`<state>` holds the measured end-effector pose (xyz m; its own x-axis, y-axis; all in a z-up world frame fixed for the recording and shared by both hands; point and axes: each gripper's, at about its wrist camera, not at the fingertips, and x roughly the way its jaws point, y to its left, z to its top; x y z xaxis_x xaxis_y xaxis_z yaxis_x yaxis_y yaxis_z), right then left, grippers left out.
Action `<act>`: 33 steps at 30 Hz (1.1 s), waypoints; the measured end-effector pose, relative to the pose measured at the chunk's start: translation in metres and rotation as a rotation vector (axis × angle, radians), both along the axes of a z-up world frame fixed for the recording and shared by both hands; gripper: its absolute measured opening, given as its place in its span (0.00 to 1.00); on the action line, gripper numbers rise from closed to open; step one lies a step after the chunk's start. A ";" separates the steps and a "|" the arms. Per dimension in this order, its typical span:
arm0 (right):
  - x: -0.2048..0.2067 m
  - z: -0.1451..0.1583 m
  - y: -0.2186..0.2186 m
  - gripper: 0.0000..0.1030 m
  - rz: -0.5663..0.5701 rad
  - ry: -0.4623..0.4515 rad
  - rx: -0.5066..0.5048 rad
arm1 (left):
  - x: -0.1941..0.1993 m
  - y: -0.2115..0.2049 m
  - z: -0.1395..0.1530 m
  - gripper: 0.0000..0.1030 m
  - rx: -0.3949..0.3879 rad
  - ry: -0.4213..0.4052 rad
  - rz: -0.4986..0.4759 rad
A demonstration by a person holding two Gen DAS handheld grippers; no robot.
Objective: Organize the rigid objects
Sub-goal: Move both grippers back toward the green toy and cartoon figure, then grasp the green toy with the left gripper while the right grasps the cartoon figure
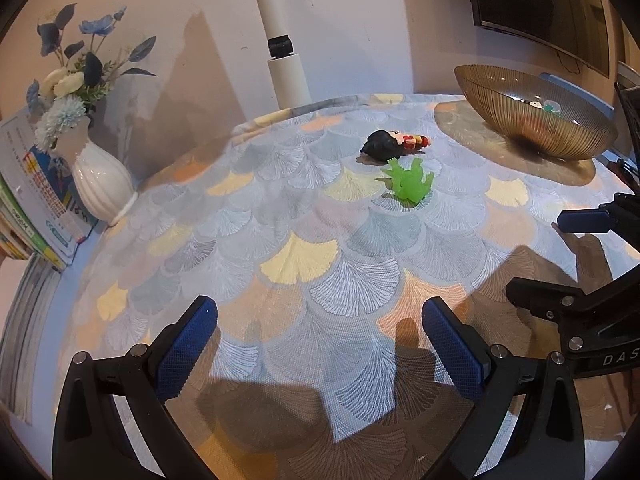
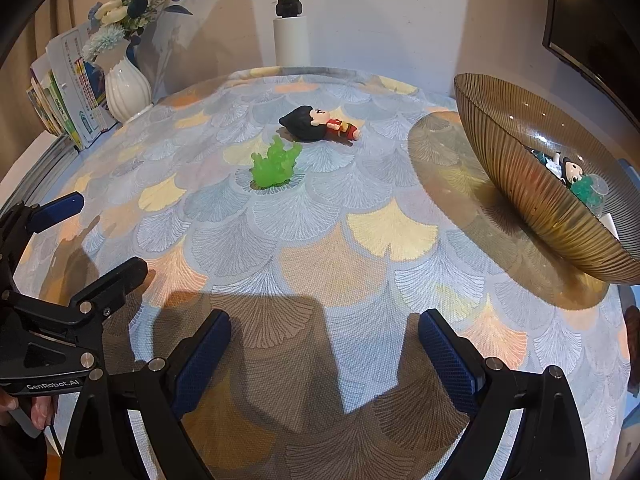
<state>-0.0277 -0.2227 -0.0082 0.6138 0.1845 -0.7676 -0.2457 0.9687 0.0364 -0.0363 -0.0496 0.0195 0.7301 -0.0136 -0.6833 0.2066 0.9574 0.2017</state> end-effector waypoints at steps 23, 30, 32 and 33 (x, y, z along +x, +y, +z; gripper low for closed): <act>0.000 0.014 -0.040 0.91 -0.112 -0.033 0.176 | 0.018 0.007 0.013 0.84 -0.202 0.062 -0.082; 0.015 0.033 -0.053 0.73 -0.091 -0.016 0.221 | 0.090 -0.015 0.011 0.65 -0.409 0.230 -0.165; 0.025 0.038 -0.057 0.73 -0.094 -0.004 0.248 | 0.105 -0.030 0.000 0.63 -0.385 0.261 -0.181; 0.032 0.039 -0.059 0.73 -0.090 0.014 0.272 | 0.112 -0.036 -0.005 0.49 -0.385 0.278 -0.183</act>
